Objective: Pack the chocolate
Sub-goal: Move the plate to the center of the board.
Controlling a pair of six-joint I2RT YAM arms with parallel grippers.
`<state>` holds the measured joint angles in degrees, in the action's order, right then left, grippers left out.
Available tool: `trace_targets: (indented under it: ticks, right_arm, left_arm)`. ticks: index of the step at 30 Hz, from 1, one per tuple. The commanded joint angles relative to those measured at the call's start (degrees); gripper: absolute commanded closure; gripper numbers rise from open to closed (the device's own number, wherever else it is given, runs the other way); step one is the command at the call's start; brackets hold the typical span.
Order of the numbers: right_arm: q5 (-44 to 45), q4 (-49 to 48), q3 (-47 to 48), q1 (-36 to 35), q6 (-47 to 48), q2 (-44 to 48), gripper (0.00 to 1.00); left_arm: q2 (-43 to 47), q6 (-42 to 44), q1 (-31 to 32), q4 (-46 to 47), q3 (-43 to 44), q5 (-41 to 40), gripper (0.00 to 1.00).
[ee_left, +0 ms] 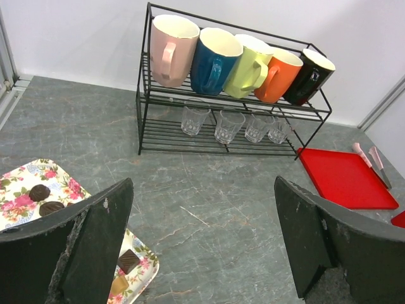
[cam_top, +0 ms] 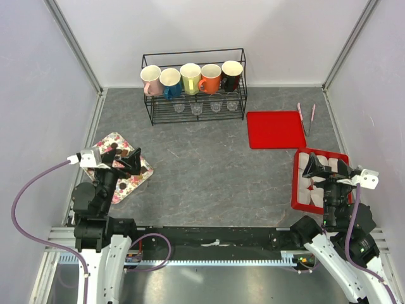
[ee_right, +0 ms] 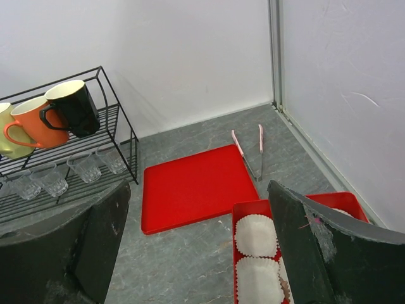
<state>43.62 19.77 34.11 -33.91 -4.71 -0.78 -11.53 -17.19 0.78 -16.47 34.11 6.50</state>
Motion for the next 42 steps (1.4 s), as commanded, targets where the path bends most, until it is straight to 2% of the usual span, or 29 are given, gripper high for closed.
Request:
trace_targets:
  ticks: [1,14,21,25,34,37,42]
  right_arm:
    - [-0.64,-0.87,0.52,-0.1,-0.47,0.51,0.02]
    - [-3.8,-0.43,0.87,-0.1,-2.32,0.6,0.02]
    - [-4.24,0.09,1.31,-0.28,-3.11,0.51,0.02]
    - [-4.59,0.09,1.49,-0.28,-3.55,0.51,0.02]
    - [-4.5,0.09,1.58,-0.89,-3.64,0.51,0.02]
    - [-4.51,0.36,1.75,-1.07,-3.64,0.51,0.02]
    - [-4.42,0.45,1.75,-1.33,-3.82,0.51,0.02]
  left_arm:
    - [-3.05,-0.91,-0.51,2.67,-0.09,0.27,0.0]
    - [-23.52,-4.52,-0.51,-3.04,3.15,4.3,0.0]
    - [-39.16,-3.12,-0.16,-10.33,7.81,6.42,0.0]
    - [-48.73,-2.5,2.03,-12.88,10.01,6.24,0.0]
    - [-64.22,-3.29,9.68,-16.66,16.33,1.77,0.0]
    - [-67.21,-3.29,10.21,-18.42,17.92,-5.43,0.0]
    - [-73.19,-3.03,10.56,-19.73,19.33,-5.71,0.0]
